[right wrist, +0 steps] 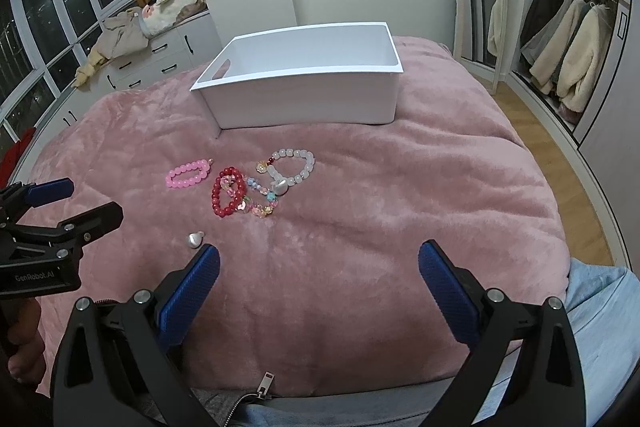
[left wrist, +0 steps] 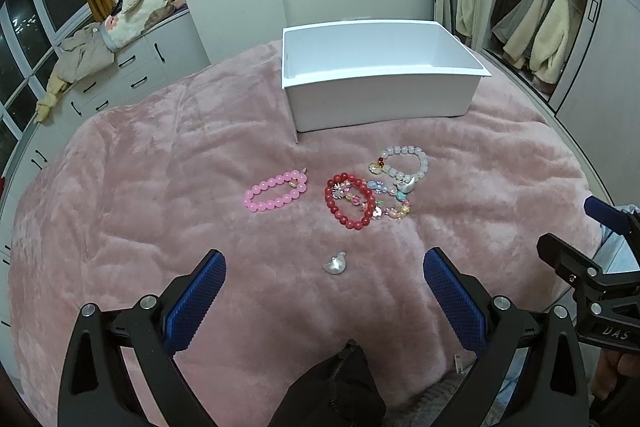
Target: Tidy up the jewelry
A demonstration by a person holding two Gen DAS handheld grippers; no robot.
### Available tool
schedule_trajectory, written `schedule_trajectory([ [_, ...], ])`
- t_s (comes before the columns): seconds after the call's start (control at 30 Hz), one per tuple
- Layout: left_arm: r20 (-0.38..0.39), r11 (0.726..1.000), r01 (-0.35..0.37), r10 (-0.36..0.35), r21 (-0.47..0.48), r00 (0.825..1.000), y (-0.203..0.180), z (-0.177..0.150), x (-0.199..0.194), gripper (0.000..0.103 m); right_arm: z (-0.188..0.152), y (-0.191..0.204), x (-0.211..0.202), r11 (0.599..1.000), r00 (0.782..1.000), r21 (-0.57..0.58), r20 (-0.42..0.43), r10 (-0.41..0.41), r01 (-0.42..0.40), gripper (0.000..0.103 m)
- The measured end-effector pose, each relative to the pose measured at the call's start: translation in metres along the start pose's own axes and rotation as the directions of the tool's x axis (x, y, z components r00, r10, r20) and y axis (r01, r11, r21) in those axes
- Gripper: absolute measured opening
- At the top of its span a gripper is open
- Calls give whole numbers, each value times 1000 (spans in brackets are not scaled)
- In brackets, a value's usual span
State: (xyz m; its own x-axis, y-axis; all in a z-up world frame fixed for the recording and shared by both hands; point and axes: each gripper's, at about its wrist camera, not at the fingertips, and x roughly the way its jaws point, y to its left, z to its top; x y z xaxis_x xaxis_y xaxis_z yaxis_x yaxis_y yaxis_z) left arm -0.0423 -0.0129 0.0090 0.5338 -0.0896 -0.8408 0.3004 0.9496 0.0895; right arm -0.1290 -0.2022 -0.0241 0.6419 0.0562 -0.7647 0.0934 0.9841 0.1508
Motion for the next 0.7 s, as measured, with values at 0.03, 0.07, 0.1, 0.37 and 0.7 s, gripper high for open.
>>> schedule_trajectory([
  [0.03, 1, 1000, 1, -1, -2, 1000, 1, 1, 1, 100, -1, -1, 1, 1000, 1000, 2, -3, -3, 3, 98],
  [0.07, 1, 1000, 2, -2, -3, 1000, 2, 1, 2, 100, -1, -1, 2, 1000, 1000, 3, -5, -4, 4, 98],
  [0.1, 1, 1000, 3, -3, -6, 1000, 4, 2, 3, 100, -2, -2, 2, 1000, 1000, 6, -7, -3, 3, 98],
  [0.37, -1, 1000, 6, -6, 14, 1000, -6, 3, 11, 100, -3, -2, 3, 1000, 1000, 11, -5, -6, 6, 98],
  [0.7, -7, 1000, 1, -1, 19, 1000, -9, 2, 15, 100, -4, -2, 3, 1000, 1000, 12, -4, -7, 8, 98],
])
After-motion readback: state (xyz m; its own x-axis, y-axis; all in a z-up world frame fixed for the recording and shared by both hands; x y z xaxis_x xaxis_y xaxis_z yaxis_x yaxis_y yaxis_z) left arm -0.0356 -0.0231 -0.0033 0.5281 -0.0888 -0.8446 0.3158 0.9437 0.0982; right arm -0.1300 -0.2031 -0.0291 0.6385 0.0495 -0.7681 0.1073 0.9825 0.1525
